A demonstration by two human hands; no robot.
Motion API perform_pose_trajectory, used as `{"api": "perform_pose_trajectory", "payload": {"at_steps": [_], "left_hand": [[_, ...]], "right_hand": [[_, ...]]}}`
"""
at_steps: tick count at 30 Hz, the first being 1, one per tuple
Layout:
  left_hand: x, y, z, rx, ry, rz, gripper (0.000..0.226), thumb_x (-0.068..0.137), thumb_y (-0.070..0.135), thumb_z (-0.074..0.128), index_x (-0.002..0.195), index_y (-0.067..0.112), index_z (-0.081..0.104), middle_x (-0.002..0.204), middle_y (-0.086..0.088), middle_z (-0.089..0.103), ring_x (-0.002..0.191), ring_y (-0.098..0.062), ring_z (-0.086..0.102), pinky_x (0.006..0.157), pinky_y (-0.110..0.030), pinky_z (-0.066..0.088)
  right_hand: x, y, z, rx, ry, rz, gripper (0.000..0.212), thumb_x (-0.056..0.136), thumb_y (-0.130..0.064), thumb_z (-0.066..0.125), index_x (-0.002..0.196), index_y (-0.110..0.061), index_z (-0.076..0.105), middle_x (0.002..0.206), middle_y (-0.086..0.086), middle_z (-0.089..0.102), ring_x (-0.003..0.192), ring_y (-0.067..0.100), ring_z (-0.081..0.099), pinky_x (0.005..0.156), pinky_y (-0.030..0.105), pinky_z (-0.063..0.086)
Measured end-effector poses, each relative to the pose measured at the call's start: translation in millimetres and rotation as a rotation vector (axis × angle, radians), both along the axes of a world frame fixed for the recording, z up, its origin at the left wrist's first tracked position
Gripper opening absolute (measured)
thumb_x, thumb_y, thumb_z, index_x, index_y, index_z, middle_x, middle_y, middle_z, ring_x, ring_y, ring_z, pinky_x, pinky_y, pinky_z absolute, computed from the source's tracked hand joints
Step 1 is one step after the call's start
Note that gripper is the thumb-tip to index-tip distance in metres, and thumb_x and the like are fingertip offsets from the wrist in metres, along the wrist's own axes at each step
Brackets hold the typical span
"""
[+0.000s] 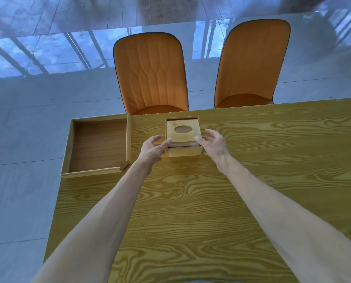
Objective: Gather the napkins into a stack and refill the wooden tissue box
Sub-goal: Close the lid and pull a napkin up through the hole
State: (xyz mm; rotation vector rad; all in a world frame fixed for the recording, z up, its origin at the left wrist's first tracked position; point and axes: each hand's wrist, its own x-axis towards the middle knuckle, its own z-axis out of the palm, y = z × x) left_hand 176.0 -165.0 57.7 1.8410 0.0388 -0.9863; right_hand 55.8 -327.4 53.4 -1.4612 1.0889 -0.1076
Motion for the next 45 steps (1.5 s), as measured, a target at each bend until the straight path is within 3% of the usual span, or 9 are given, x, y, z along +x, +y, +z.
{"api": "perform_pose_trajectory", "payload": {"at_steps": [6,13,16,19,22,27,34,45], "left_hand": [[-2.0,-2.3,-11.1,0.021,-0.094,-0.015,0.052,0.086,0.029,0.074,0.134,0.020,0.055,0.120,-0.006,0.067,0.109,-0.022,0.064,0.093,-0.040,0.051],[5.0,-5.5,-14.5,0.070,-0.203,-0.106,0.056,0.085,0.025,0.076,0.135,0.023,0.053,0.112,-0.001,0.065,0.100,-0.017,0.063,0.084,-0.034,0.052],[6.2,-6.4,-17.0,0.072,-0.198,-0.116,0.059,0.085,0.024,0.076,0.138,0.023,0.050,0.117,-0.002,0.063,0.102,-0.018,0.062,0.085,-0.034,0.052],[7.7,-6.2,-17.9,0.066,-0.180,-0.131,0.059,0.085,0.025,0.076,0.139,0.024,0.049,0.121,-0.003,0.062,0.106,-0.019,0.061,0.086,-0.034,0.051],[9.7,-5.8,-18.6,0.064,-0.169,-0.131,0.061,0.085,0.028,0.076,0.139,0.023,0.049,0.124,-0.004,0.062,0.105,-0.019,0.062,0.087,-0.034,0.051],[15.6,-12.2,-17.6,0.087,-0.206,-0.129,0.064,0.084,0.037,0.075,0.139,0.025,0.048,0.127,-0.004,0.061,0.109,-0.019,0.060,0.086,-0.030,0.045],[18.5,-21.3,-19.1,0.107,-0.234,-0.143,0.065,0.083,0.035,0.076,0.140,0.024,0.046,0.128,-0.004,0.060,0.103,-0.016,0.057,0.083,-0.029,0.043],[20.3,-21.9,-23.7,0.104,-0.202,-0.124,0.067,0.083,0.035,0.077,0.141,0.024,0.046,0.126,-0.002,0.061,0.100,-0.015,0.057,0.080,-0.029,0.042]], "right_hand": [[-0.2,0.7,-7.2,-0.141,0.048,0.068,0.059,0.084,-0.033,0.076,0.136,-0.022,0.050,0.125,0.005,0.065,0.111,0.020,0.062,0.097,0.039,0.053],[3.4,-1.7,-10.7,-0.329,0.106,0.163,0.061,0.084,-0.028,0.077,0.138,-0.019,0.050,0.119,0.005,0.067,0.104,0.020,0.064,0.090,0.035,0.054],[6.8,-3.6,-11.8,-0.404,0.145,0.209,0.062,0.084,-0.031,0.076,0.138,-0.019,0.049,0.123,0.007,0.066,0.107,0.022,0.064,0.090,0.037,0.055],[12.3,-2.5,-9.1,-0.646,0.180,0.272,0.059,0.084,-0.033,0.075,0.136,-0.018,0.052,0.121,0.007,0.062,0.104,0.022,0.063,0.085,0.035,0.054],[26.3,0.1,-0.6,-0.924,0.180,0.404,0.040,0.088,-0.033,0.072,0.125,-0.020,0.064,0.111,0.008,0.063,0.097,0.024,0.065,0.080,0.034,0.055],[58.5,3.3,8.1,-1.133,0.268,0.703,0.031,0.094,-0.034,0.063,0.122,-0.021,0.068,0.118,0.007,0.064,0.105,0.023,0.065,0.093,0.033,0.052],[82.3,6.9,5.4,-1.281,0.364,0.868,0.026,0.097,-0.032,0.060,0.113,-0.016,0.072,0.112,0.008,0.067,0.101,0.023,0.066,0.092,0.036,0.052],[84.1,4.0,3.3,-1.397,0.372,1.041,0.016,0.093,-0.003,0.059,0.096,-0.011,0.072,0.097,0.008,0.066,0.090,0.023,0.066,0.079,0.034,0.051]]}}
